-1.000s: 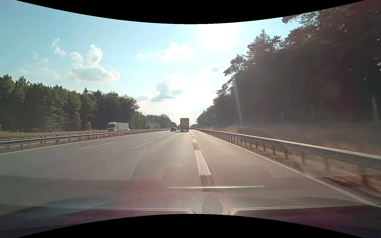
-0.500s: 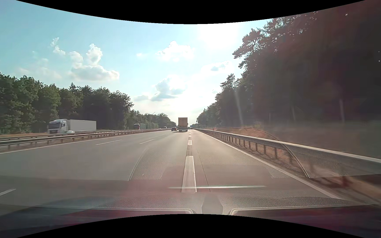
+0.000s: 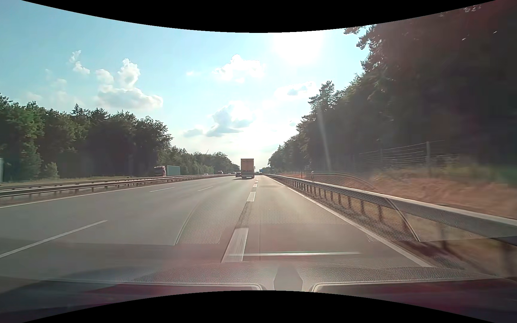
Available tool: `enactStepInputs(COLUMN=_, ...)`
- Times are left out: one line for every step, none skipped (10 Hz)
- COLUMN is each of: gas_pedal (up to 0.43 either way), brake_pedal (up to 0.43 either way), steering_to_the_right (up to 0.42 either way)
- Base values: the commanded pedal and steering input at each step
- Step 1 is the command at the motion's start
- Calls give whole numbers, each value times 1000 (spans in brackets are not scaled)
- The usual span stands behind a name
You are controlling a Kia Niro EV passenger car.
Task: Follow the waypoints while adhering to traffic rules and regulations
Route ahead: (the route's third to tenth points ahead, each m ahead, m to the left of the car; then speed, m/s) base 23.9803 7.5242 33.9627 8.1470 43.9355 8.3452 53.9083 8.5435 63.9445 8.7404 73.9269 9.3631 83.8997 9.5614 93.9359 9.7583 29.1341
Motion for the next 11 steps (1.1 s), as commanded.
enactStepInputs(gas_pedal=197, brake_pedal=0, steering_to_the_right=-8)
enactStepInputs(gas_pedal=197, brake_pedal=0, steering_to_the_right=-8)
enactStepInputs(gas_pedal=189, brake_pedal=0, steering_to_the_right=-7)
enactStepInputs(gas_pedal=189, brake_pedal=0, steering_to_the_right=-7)
enactStepInputs(gas_pedal=189, brake_pedal=0, steering_to_the_right=-7)
enactStepInputs(gas_pedal=189, brake_pedal=0, steering_to_the_right=-7)
enactStepInputs(gas_pedal=177, brake_pedal=0, steering_to_the_right=-7)
enactStepInputs(gas_pedal=177, brake_pedal=0, steering_to_the_right=-7)
enactStepInputs(gas_pedal=177, brake_pedal=0, steering_to_the_right=-7)
enactStepInputs(gas_pedal=177, brake_pedal=0, steering_to_the_right=-7)
enactStepInputs(gas_pedal=177, brake_pedal=0, steering_to_the_right=-7)
